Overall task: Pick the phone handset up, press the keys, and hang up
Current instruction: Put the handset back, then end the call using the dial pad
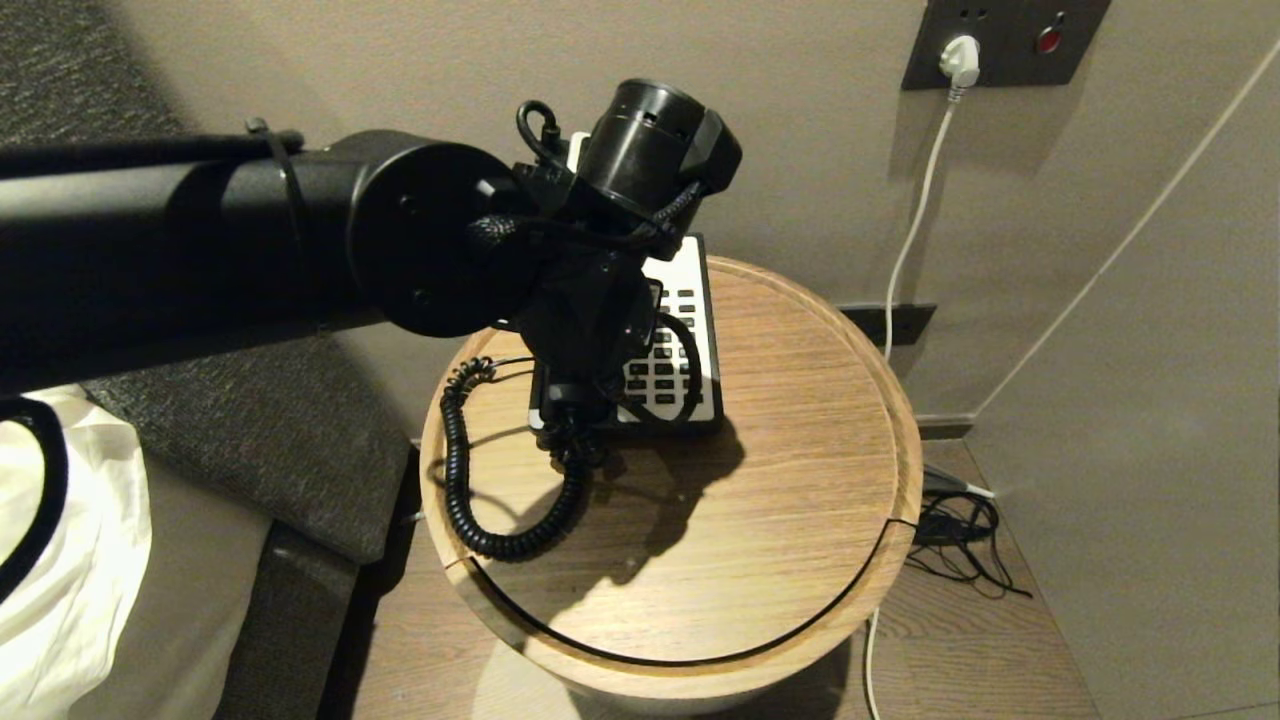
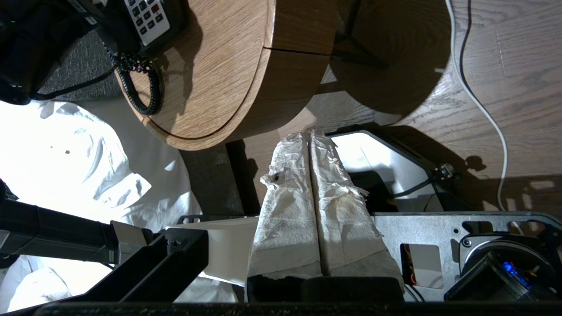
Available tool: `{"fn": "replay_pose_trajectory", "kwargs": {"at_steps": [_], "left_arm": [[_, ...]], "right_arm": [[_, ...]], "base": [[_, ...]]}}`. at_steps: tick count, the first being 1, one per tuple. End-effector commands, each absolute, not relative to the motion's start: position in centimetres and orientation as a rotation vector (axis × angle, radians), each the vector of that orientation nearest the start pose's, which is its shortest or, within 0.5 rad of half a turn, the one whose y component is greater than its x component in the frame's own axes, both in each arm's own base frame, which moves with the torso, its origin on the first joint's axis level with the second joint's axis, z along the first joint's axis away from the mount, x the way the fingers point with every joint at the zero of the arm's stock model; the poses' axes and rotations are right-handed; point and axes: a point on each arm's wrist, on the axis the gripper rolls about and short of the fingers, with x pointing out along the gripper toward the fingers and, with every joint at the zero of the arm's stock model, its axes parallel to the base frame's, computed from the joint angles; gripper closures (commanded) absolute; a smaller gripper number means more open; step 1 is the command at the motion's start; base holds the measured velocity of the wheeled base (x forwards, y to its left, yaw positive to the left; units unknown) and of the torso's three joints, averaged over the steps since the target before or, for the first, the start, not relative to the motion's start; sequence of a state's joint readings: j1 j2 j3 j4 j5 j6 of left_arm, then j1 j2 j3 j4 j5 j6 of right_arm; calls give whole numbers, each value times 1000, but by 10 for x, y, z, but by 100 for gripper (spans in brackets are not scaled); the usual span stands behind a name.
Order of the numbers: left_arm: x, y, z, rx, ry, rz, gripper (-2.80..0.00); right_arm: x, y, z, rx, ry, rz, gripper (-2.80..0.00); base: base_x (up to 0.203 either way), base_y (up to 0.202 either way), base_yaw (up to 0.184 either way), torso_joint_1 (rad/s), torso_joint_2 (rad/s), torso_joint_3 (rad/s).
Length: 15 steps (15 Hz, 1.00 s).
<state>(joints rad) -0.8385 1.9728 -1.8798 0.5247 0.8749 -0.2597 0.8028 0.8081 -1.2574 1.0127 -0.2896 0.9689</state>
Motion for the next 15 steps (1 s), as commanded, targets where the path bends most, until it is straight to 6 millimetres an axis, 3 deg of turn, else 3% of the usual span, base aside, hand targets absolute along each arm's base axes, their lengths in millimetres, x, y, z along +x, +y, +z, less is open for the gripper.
{"fn": "replay_pose_trajectory", "kwargs": {"at_steps": [1, 5, 6, 9, 15], "left_arm": [[260, -264, 289, 185, 374, 89, -280], [243, -246, 314, 98, 348, 60, -273], [236, -238, 321, 66, 346, 40, 0], [212, -210, 336, -2, 352, 24, 0], [180, -140, 347, -80, 344, 81, 0]], "right_arm": [[7, -2, 306, 633, 678, 213, 0], [7, -2, 305, 630, 682, 210, 0], [8, -1, 304, 628, 684, 208, 0], [6, -3, 303, 628, 685, 206, 0], [15, 6, 303, 618, 690, 193, 0]], "base": [[0, 0, 0, 0, 0, 0], [0, 0, 0, 0, 0, 0], [0, 0, 0, 0, 0, 0], [0, 0, 0, 0, 0, 0], [0, 0, 0, 0, 0, 0]]}}
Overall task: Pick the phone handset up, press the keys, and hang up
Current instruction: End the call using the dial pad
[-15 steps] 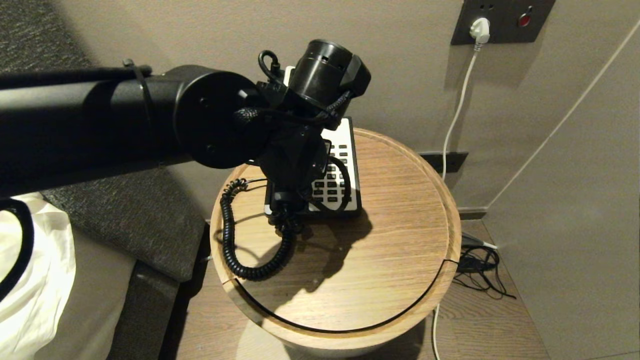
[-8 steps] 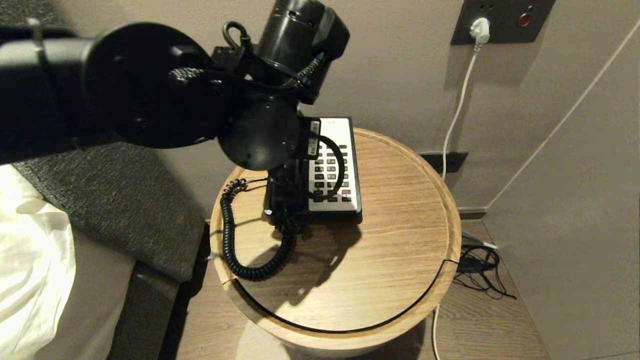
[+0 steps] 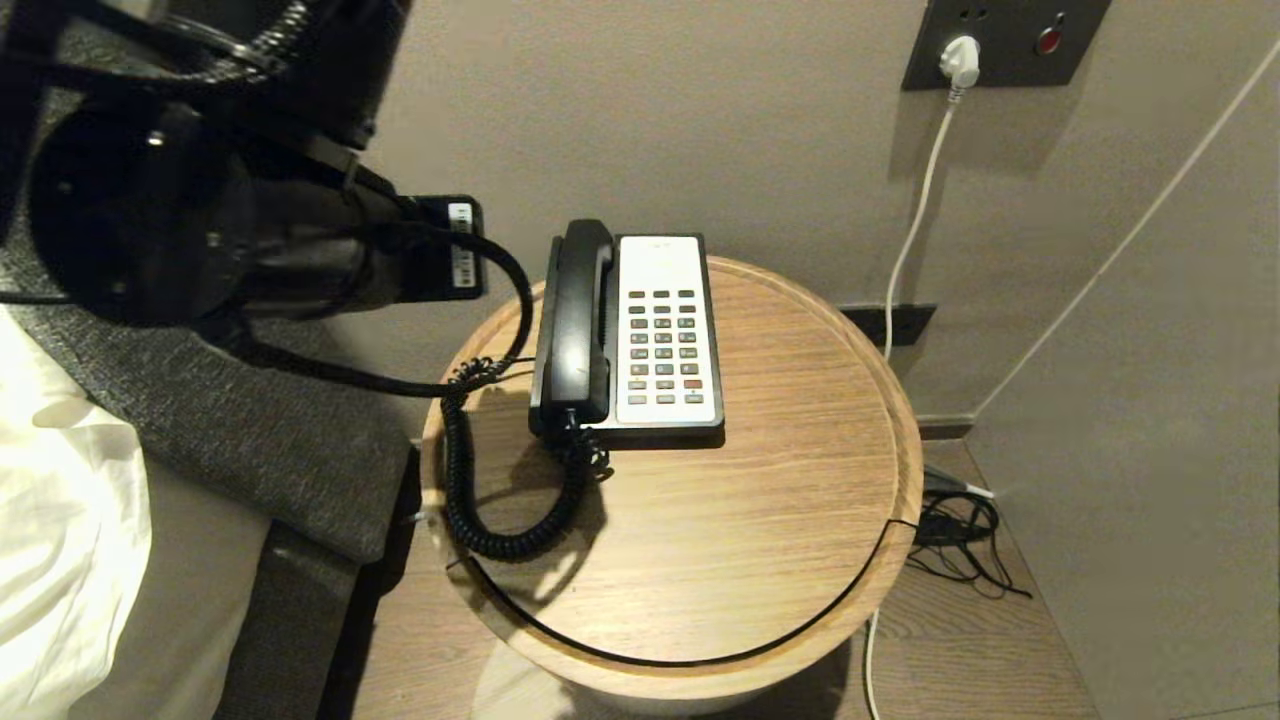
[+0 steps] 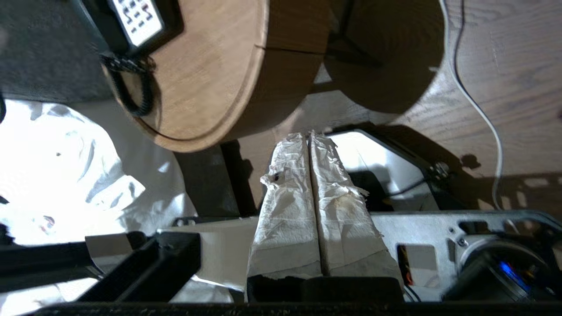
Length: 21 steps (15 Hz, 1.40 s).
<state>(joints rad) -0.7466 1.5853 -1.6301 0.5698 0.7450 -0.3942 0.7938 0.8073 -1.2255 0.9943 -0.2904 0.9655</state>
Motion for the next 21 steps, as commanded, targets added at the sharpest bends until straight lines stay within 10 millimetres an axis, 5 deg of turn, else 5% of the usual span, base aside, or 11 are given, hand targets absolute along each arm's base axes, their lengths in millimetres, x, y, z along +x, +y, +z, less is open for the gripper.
{"fn": "replay_pose_trajectory", "kwargs": {"at_steps": [1, 7, 15, 21], "left_arm": [[170, -128, 346, -119, 348, 68, 0], [106, -75, 336, -304, 392, -125, 0], [86, -55, 326, -350, 408, -169, 0], [79, -50, 325, -366, 401, -179, 0]], "right_arm": [[23, 14, 307, 613, 692, 192, 0], [97, 91, 320, 486, 804, 186, 0], [205, 219, 316, 398, 842, 237, 0], [229, 256, 291, 373, 863, 244, 0]], "base": [[0, 0, 0, 0, 0, 0], [0, 0, 0, 0, 0, 0], [0, 0, 0, 0, 0, 0], [0, 0, 0, 0, 0, 0]]}}
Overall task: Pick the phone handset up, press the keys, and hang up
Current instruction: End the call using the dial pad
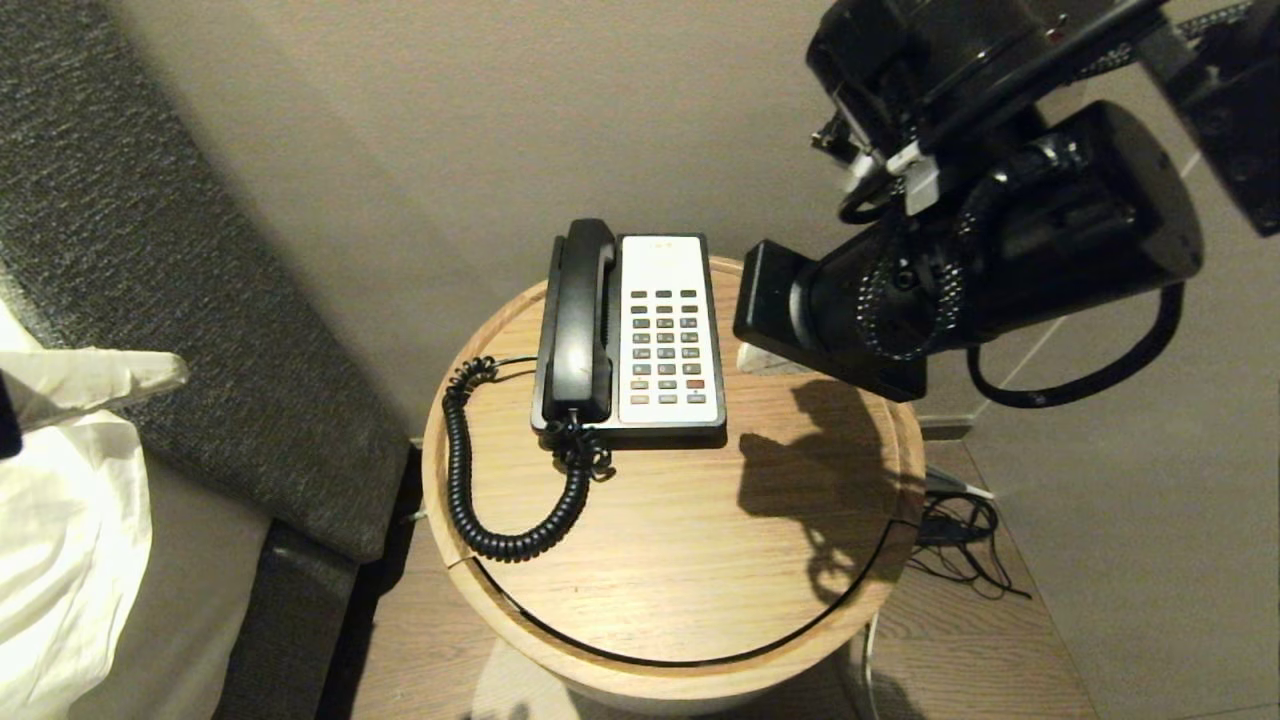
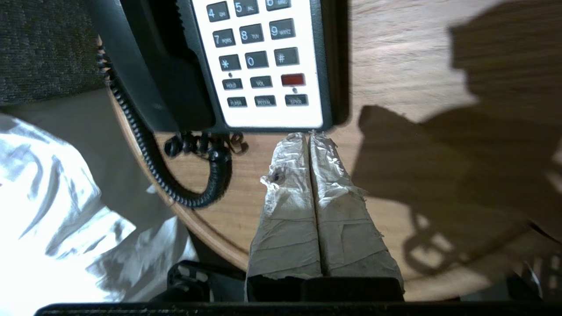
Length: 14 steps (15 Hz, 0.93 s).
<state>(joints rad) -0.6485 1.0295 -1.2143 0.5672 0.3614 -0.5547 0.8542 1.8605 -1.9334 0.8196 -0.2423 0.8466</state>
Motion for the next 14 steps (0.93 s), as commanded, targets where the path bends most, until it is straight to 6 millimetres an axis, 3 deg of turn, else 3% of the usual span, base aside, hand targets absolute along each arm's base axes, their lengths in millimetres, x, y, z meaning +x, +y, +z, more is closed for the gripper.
{"fn": "replay_pose_trajectory", "kwargs": {"at_steps": [1, 14], "left_arm": [[78, -49, 323, -367, 403, -177, 0], [79, -50, 319, -363, 417, -171, 0]], "right_arm": [[233, 260, 286, 367, 868, 242, 0], [245, 273, 274, 322, 846, 268, 0]], "base": [[0, 0, 0, 0, 0, 0], [0, 0, 0, 0, 0, 0]]}}
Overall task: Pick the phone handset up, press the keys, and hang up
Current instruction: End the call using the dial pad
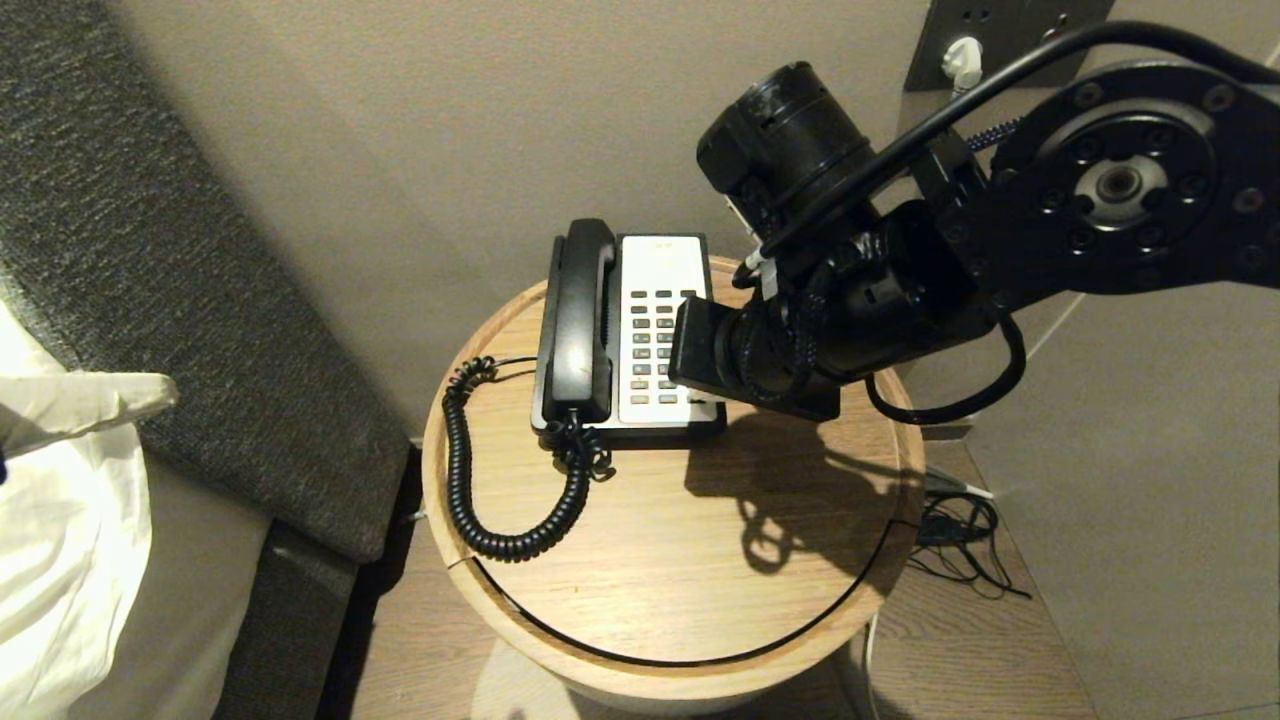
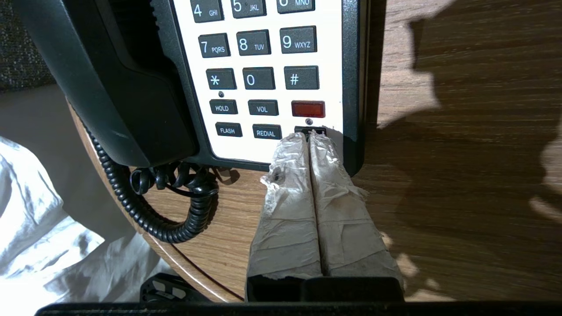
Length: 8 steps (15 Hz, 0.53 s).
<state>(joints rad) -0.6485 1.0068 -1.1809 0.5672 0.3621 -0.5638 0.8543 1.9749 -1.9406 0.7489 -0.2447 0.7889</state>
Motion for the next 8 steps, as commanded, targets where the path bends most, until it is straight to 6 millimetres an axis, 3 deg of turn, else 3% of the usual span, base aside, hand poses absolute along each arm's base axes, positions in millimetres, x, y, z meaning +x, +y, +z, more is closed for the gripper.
{"fn": "replay_pose_trajectory", "kwargs": {"at_steps": [1, 8], "left_arm": [[79, -50, 319, -364, 416, -171, 0], [79, -50, 318, -362, 419, -172, 0]], "right_arm": [[245, 273, 274, 321, 843, 265, 0], [247, 274, 271, 317, 848, 260, 0]], "base": [[0, 0, 0, 0, 0, 0], [0, 0, 0, 0, 0, 0]]}}
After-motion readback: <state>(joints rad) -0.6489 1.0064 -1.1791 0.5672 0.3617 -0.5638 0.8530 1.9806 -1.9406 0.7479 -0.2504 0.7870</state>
